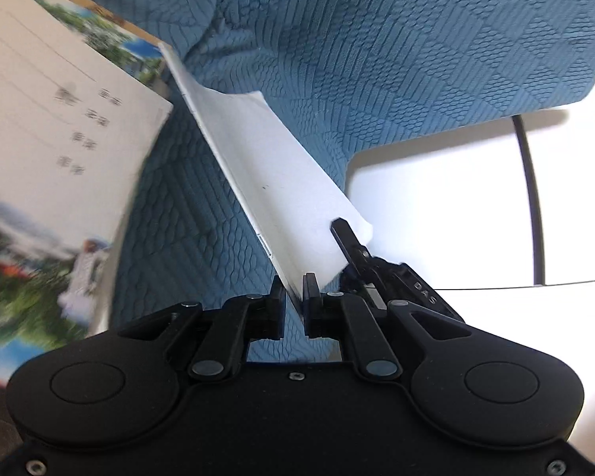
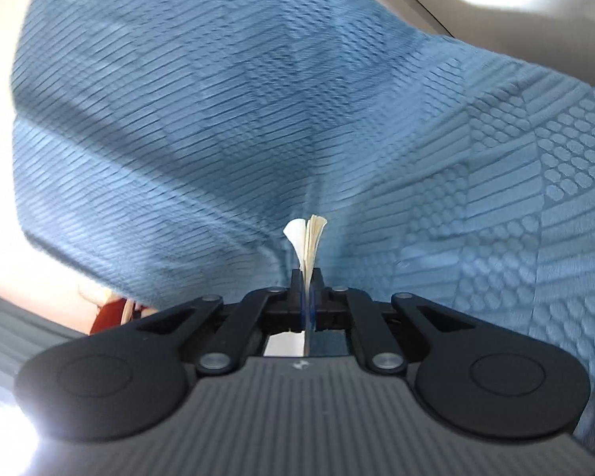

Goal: Organize objects
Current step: 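Close the right gripper on the sheet edge while the left gripper holds it, then carry the white sheet with both grippers over the book stack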

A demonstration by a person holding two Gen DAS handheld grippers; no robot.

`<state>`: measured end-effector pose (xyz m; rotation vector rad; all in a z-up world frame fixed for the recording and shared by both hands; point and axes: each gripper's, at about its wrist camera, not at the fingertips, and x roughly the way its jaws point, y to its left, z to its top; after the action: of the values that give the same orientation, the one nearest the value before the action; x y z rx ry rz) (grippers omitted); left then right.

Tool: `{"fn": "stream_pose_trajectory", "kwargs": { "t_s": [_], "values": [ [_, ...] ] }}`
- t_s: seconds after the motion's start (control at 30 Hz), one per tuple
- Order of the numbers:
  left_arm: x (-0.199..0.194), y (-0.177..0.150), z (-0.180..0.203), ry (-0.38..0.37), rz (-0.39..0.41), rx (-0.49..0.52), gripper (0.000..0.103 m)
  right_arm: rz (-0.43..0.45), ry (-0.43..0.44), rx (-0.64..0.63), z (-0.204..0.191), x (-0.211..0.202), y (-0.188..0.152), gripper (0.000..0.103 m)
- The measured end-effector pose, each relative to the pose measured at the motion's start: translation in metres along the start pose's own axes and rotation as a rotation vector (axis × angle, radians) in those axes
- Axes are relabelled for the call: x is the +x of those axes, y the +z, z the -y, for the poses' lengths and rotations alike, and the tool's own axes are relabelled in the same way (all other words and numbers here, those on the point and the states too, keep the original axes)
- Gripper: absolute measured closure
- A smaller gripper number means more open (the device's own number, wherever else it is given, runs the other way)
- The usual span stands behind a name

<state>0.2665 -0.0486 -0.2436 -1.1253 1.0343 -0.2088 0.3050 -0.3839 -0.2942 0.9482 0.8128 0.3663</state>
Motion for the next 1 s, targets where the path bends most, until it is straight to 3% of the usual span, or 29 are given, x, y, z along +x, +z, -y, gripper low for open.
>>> {"fn": "stream_pose_trajectory", "kwargs": {
  "t_s": [0.33,0.7,1.0],
  "values": [
    [-0.057,0.000,0.017,-0.075,0.020,0.020,0.095,0.048,-0.039,-0.198,-0.084,-0.033,-0.014,0.098],
    [-0.116,0.023,0.038,-0.087,0.029,0.075,0.094,0.047,-0.084,-0.241,-0.137,-0.042,-0.033,0.098],
    [-0.167,0.034,0.029,-0.109,0.075,0.080,0.094,0.063,-0.056,-0.317,-0.179,-0.043,-0.064,0.098]
  ]
}}
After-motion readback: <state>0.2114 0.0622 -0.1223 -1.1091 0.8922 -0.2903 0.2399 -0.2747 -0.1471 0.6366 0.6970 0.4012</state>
